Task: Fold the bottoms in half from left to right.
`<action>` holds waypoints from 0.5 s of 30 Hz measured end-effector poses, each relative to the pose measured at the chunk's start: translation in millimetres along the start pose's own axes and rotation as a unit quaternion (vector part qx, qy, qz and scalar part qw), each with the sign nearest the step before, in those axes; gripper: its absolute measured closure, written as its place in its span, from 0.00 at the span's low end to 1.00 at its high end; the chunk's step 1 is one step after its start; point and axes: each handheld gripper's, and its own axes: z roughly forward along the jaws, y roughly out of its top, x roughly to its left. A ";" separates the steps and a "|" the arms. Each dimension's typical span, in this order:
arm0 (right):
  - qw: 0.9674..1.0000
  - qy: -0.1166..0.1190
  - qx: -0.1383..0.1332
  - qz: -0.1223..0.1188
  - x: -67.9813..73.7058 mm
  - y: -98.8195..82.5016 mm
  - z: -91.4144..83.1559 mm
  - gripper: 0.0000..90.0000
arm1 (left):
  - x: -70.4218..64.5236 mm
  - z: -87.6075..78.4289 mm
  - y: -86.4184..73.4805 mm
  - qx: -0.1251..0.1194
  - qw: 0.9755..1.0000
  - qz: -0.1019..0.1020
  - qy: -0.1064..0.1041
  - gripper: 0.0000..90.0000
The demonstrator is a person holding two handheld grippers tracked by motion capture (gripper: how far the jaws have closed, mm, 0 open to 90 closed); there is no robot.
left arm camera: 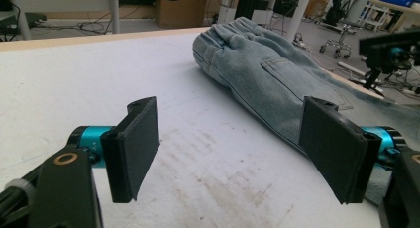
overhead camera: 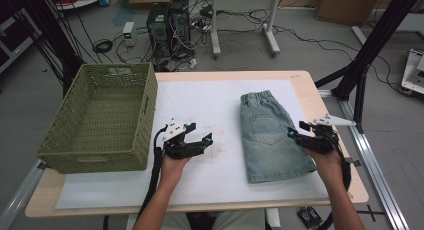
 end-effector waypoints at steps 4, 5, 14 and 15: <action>1.000 0.010 0.007 -0.010 9.8 20.7 35.0 0.32 | 2.3 -4.8 -0.3 0.002 1.000 0.002 0.003 0.27; 1.000 0.010 0.012 -0.012 11.0 23.8 41.3 0.32 | 2.9 -6.2 -0.2 0.003 1.000 0.003 0.004 0.27; 0.998 0.009 0.058 -0.005 24.6 56.7 112.1 0.32 | 5.2 -12.6 -1.4 -0.001 1.000 0.002 0.005 0.27; 0.998 0.006 0.056 -0.007 25.8 57.7 118.6 0.32 | 5.3 -13.0 -1.9 0.000 1.000 0.002 0.005 0.27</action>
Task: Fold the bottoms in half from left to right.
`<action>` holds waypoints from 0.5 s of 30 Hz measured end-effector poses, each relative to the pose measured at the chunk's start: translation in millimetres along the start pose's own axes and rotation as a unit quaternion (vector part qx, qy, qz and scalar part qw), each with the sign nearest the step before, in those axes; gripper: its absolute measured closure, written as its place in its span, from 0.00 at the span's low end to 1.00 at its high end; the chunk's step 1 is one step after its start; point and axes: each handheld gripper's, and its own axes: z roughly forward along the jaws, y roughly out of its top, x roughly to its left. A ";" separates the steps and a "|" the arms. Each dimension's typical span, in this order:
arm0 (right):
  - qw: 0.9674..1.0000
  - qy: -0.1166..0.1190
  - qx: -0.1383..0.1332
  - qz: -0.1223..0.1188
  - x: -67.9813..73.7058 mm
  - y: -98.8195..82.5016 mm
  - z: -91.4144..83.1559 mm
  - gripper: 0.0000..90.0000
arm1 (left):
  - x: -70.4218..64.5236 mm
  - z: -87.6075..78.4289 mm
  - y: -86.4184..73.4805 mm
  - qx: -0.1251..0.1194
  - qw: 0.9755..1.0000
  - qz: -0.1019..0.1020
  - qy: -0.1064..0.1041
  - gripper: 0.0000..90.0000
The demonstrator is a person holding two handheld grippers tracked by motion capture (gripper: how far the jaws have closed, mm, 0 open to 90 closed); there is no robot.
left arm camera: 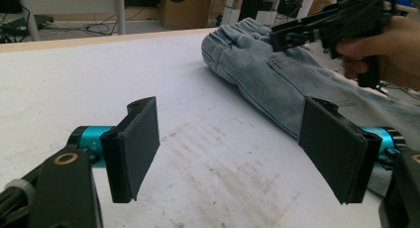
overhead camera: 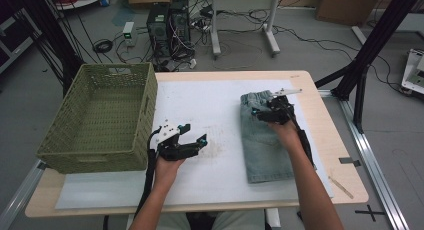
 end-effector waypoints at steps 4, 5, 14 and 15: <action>0.999 -0.023 0.037 -0.003 -2.0 -1.3 24.1 0.32 | 0.4 -2.4 -2.2 0.002 1.000 0.001 0.001 0.27; 0.999 -0.019 0.044 0.005 -4.3 -4.0 28.0 0.32 | 0.8 -3.2 -2.6 0.001 1.000 0.002 0.001 0.27; 0.997 -0.014 0.080 -0.004 -7.9 -8.6 29.7 0.37 | 3.2 -6.3 -6.6 0.001 1.000 -0.004 -0.001 0.27; 0.998 -0.007 0.065 0.008 -9.4 -6.8 22.7 0.37 | 2.8 -6.3 -6.8 0.001 1.000 -0.004 -0.001 0.27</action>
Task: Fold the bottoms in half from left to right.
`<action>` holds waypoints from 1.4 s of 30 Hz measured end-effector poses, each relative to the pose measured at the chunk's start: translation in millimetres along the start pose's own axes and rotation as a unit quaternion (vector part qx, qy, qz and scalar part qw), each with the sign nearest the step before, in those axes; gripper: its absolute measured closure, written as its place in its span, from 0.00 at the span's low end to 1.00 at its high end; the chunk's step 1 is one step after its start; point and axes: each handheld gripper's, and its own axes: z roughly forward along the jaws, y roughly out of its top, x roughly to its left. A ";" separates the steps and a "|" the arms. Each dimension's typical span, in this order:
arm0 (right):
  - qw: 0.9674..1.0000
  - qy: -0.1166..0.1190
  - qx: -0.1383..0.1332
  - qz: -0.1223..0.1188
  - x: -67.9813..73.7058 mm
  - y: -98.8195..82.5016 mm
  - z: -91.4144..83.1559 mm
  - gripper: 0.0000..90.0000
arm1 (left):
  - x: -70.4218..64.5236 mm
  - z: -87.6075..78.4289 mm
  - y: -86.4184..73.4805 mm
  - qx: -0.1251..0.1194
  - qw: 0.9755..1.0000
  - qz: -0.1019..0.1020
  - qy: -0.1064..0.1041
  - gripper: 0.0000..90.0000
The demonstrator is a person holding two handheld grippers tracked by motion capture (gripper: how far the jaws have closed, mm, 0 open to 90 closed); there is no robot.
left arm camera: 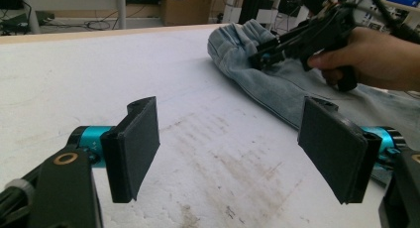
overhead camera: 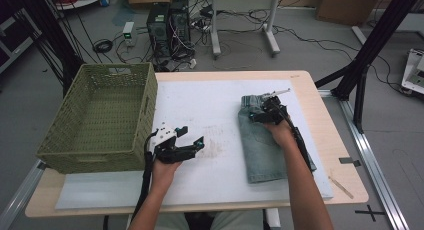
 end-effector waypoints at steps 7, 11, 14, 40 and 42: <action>0.999 -0.031 -0.008 0.018 -13.4 -4.5 -18.5 0.39 | -1.5 0.6 1.0 -0.003 1.000 0.002 -0.002 0.27; 0.999 -0.031 0.023 0.029 -15.3 -16.6 -0.5 0.39 | -1.3 1.1 0.5 -0.001 1.000 0.001 -0.002 0.27; 0.999 -0.040 0.019 0.025 -13.0 -19.7 4.2 0.38 | -1.5 1.0 0.7 -0.001 1.000 0.001 -0.003 0.27; 1.000 0.001 -0.027 0.014 2.3 -40.6 -35.5 0.33 | -4.6 2.2 0.7 -0.004 1.000 -0.002 -0.014 0.27; 1.000 -0.005 -0.004 0.005 7.1 -46.5 -31.0 0.33 | -6.0 2.9 0.7 -0.005 1.000 -0.001 -0.014 0.27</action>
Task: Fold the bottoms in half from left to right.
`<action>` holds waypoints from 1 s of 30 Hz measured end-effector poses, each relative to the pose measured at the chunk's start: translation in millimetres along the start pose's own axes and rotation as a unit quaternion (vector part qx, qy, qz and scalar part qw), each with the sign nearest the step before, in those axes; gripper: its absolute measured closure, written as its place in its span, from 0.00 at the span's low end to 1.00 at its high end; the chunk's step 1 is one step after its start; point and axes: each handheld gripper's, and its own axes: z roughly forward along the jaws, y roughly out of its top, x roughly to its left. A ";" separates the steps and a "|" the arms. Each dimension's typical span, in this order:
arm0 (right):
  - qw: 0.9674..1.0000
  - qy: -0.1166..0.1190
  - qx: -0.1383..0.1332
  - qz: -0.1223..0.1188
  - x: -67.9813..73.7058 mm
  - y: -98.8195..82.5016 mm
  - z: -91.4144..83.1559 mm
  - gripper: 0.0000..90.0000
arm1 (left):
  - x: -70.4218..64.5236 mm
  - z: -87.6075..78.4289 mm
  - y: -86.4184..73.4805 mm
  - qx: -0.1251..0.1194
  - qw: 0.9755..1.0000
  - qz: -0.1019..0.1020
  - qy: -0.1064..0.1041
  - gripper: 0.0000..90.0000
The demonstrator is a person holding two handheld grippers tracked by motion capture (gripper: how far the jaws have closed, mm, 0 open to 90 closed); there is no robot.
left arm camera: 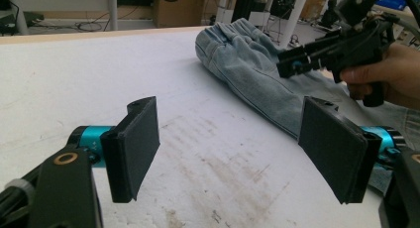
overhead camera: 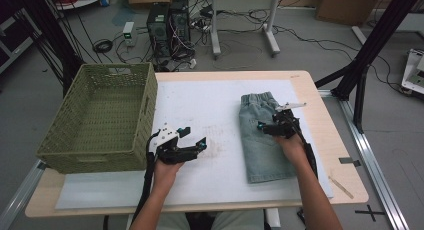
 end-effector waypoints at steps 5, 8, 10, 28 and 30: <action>1.000 -0.015 0.009 -0.017 4.9 -4.8 2.1 0.33 | -1.9 -0.5 0.6 0.000 1.000 0.001 -0.001 0.27; 1.000 0.007 0.004 -0.009 9.3 -7.2 -11.4 0.33 | -1.2 -1.3 0.8 0.000 1.000 0.000 0.000 0.27; 1.000 0.016 -0.007 -0.018 15.9 -14.2 -22.1 0.33 | -0.4 -2.2 1.1 -0.001 1.000 0.000 0.000 0.27; 0.999 0.009 0.013 -0.043 40.0 -52.5 -38.3 0.33 | -3.0 -2.6 3.6 -0.003 1.000 0.001 -0.002 0.27; 0.999 0.022 0.008 -0.036 39.4 -51.8 -44.8 0.33 | -3.0 -2.8 4.2 -0.003 1.000 0.002 -0.002 0.27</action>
